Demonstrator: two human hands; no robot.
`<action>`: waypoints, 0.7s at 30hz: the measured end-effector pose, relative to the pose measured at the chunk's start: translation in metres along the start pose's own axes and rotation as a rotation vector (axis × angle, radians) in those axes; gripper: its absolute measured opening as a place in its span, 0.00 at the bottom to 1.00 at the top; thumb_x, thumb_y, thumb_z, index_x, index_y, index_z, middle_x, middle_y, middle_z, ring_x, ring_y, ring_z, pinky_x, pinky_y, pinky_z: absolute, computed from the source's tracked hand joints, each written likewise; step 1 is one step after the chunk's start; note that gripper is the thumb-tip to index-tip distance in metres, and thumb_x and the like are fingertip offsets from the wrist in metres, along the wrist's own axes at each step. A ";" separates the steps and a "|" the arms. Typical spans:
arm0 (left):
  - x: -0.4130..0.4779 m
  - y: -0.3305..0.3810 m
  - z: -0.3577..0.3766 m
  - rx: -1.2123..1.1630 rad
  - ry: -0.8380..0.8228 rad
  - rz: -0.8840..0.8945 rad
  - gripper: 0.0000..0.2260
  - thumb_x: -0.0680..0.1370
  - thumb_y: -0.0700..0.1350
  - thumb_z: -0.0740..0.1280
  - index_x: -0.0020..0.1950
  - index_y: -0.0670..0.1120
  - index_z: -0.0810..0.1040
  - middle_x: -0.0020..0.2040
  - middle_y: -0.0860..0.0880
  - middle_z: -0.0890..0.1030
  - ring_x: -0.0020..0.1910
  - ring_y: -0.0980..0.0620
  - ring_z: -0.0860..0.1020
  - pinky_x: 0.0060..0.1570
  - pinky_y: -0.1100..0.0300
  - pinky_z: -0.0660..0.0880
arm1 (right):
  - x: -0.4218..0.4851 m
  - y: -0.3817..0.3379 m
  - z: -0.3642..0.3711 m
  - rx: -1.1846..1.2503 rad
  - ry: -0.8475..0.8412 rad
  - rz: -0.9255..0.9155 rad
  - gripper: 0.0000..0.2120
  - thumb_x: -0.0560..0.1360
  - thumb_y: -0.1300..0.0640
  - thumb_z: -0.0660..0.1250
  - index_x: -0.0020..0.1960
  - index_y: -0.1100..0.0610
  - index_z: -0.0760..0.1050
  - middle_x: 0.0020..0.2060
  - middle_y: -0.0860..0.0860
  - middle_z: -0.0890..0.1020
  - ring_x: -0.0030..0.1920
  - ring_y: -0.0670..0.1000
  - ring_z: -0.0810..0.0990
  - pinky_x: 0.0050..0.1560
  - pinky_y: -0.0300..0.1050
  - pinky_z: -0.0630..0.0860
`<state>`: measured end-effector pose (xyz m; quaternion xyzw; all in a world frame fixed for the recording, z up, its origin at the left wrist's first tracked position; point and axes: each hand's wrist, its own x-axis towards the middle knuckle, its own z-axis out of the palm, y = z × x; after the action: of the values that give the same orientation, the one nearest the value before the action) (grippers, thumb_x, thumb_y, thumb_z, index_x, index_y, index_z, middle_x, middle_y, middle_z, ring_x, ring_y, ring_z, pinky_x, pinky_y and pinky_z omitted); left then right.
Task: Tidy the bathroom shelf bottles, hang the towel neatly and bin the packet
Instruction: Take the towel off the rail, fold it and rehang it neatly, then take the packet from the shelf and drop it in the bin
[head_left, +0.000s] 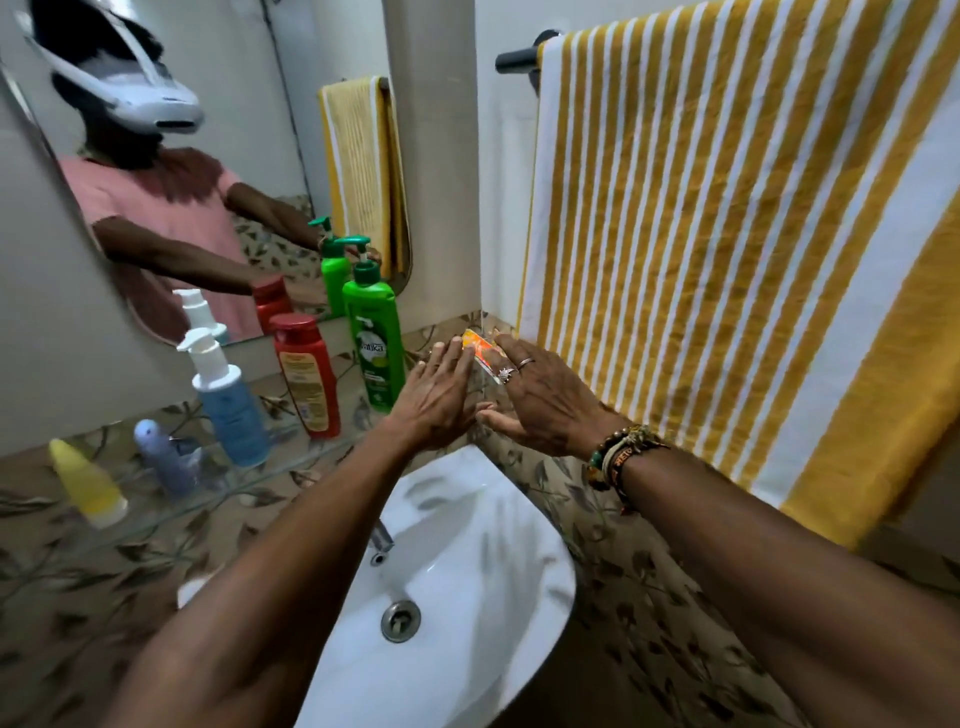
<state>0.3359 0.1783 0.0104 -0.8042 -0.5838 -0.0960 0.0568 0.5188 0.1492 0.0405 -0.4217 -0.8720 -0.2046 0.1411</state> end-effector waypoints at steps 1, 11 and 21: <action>0.002 0.000 0.002 0.002 -0.006 -0.004 0.39 0.79 0.58 0.60 0.80 0.42 0.44 0.81 0.42 0.46 0.79 0.41 0.47 0.76 0.45 0.54 | 0.005 0.001 0.006 0.024 0.002 -0.010 0.38 0.77 0.37 0.58 0.78 0.59 0.56 0.76 0.58 0.61 0.73 0.57 0.64 0.69 0.50 0.66; 0.014 0.004 0.027 -0.325 0.084 -0.246 0.30 0.81 0.53 0.60 0.79 0.42 0.54 0.76 0.40 0.63 0.75 0.41 0.62 0.73 0.49 0.60 | 0.049 0.018 0.055 0.622 0.093 0.223 0.19 0.79 0.57 0.60 0.69 0.62 0.70 0.65 0.60 0.74 0.65 0.59 0.72 0.66 0.50 0.69; 0.048 0.018 0.030 -0.708 0.229 -0.600 0.17 0.81 0.52 0.62 0.66 0.44 0.71 0.62 0.45 0.77 0.61 0.44 0.75 0.59 0.52 0.72 | 0.074 0.050 0.084 0.767 0.001 0.611 0.17 0.80 0.60 0.57 0.60 0.72 0.74 0.60 0.68 0.77 0.64 0.64 0.72 0.67 0.53 0.68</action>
<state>0.3703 0.2233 -0.0082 -0.5543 -0.7115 -0.3894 -0.1870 0.5076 0.2679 0.0098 -0.5759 -0.7207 0.1820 0.3403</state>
